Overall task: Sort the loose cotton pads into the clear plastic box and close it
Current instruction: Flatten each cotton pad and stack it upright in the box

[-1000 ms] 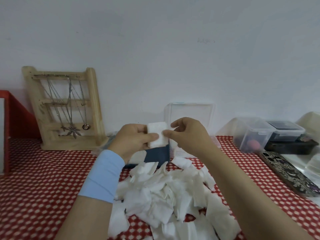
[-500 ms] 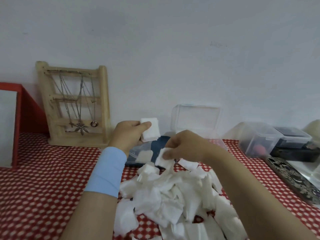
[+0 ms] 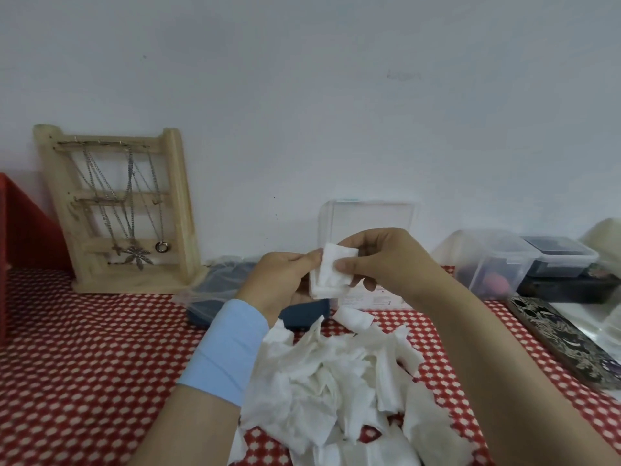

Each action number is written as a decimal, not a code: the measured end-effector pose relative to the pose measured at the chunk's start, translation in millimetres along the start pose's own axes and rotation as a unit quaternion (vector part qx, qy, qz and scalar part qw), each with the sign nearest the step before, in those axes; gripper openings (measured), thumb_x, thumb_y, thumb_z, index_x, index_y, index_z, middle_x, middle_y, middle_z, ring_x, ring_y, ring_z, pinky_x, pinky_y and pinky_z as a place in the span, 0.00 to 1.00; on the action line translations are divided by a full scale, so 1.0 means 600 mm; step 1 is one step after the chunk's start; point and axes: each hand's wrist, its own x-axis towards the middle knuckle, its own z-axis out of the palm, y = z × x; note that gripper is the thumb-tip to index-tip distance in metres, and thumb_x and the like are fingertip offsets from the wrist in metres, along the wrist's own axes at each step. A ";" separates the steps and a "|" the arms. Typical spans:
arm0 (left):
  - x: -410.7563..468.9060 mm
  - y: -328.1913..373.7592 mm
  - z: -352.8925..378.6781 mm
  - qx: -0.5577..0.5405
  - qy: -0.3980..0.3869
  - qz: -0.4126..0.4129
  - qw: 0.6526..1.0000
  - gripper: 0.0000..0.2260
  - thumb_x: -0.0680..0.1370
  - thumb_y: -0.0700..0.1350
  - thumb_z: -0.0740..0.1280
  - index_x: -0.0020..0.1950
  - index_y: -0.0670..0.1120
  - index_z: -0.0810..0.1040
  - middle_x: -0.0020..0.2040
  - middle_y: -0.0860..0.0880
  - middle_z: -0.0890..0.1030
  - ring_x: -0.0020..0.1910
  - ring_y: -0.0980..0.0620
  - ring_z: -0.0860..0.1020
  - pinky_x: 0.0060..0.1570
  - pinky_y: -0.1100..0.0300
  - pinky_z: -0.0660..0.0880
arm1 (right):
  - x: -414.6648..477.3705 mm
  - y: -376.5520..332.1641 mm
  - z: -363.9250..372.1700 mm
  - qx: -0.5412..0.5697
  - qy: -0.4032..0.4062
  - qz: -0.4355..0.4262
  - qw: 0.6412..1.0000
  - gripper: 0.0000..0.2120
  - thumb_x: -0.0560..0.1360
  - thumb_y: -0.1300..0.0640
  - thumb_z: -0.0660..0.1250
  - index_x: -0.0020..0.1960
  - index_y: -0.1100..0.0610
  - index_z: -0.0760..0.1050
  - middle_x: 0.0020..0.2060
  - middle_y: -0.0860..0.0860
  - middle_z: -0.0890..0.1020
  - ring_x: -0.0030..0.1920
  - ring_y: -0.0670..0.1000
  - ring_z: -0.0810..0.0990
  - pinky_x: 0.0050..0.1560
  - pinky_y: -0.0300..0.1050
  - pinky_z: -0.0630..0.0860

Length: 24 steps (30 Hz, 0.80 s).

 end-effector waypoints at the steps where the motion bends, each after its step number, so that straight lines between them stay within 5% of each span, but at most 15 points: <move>1: 0.000 -0.001 0.001 -0.003 0.005 -0.001 1.000 0.11 0.80 0.46 0.70 0.53 0.38 0.84 0.48 0.42 0.87 0.48 0.45 0.86 0.43 0.55 0.84 | 0.000 -0.001 -0.002 0.004 0.000 -0.002 1.000 0.06 0.73 0.63 0.77 0.49 0.57 0.85 0.32 0.53 0.85 0.25 0.45 0.76 0.28 0.35 0.72; 6: -0.006 0.000 0.007 -0.010 0.002 -0.004 1.000 0.11 0.80 0.44 0.70 0.53 0.36 0.84 0.49 0.39 0.86 0.47 0.44 0.86 0.39 0.56 0.83 | 0.003 -0.001 0.000 -0.033 -0.008 0.003 0.999 0.11 0.71 0.62 0.79 0.51 0.55 0.83 0.31 0.50 0.84 0.24 0.45 0.75 0.28 0.34 0.72; 11: -0.008 0.003 0.009 -0.002 -0.043 -0.016 0.999 0.21 0.80 0.56 0.67 0.57 0.38 0.82 0.51 0.40 0.86 0.51 0.44 0.86 0.49 0.52 0.83 | 0.009 0.011 0.002 -0.089 0.031 0.001 0.996 0.13 0.69 0.59 0.80 0.52 0.52 0.82 0.33 0.49 0.84 0.25 0.43 0.76 0.29 0.35 0.72; 15: -0.011 0.000 0.003 0.051 -0.096 0.035 0.993 0.13 0.77 0.40 0.72 0.61 0.39 0.82 0.55 0.43 0.86 0.55 0.46 0.85 0.53 0.56 0.82 | 0.010 0.018 -0.007 -0.112 0.017 0.017 0.993 0.24 0.71 0.51 0.78 0.65 0.48 0.77 0.52 0.46 0.82 0.42 0.44 0.80 0.38 0.36 0.73; 19: -0.011 -0.002 0.005 0.105 -0.082 0.057 0.990 0.18 0.75 0.31 0.72 0.63 0.44 0.81 0.54 0.48 0.86 0.54 0.50 0.85 0.52 0.58 0.82 | 0.007 0.026 -0.031 -0.060 -0.068 0.027 0.996 0.18 0.74 0.58 0.75 0.63 0.50 0.81 0.49 0.51 0.86 0.48 0.53 0.85 0.49 0.44 0.83; 24: 0.012 0.036 0.033 0.206 -0.045 0.081 0.974 0.24 0.72 0.33 0.74 0.65 0.47 0.74 0.54 0.46 0.84 0.52 0.48 0.84 0.54 0.54 0.82 | 0.024 0.012 -0.069 -0.049 -0.144 0.027 0.988 0.12 0.76 0.59 0.72 0.59 0.54 0.82 0.51 0.52 0.86 0.52 0.50 0.84 0.58 0.48 0.80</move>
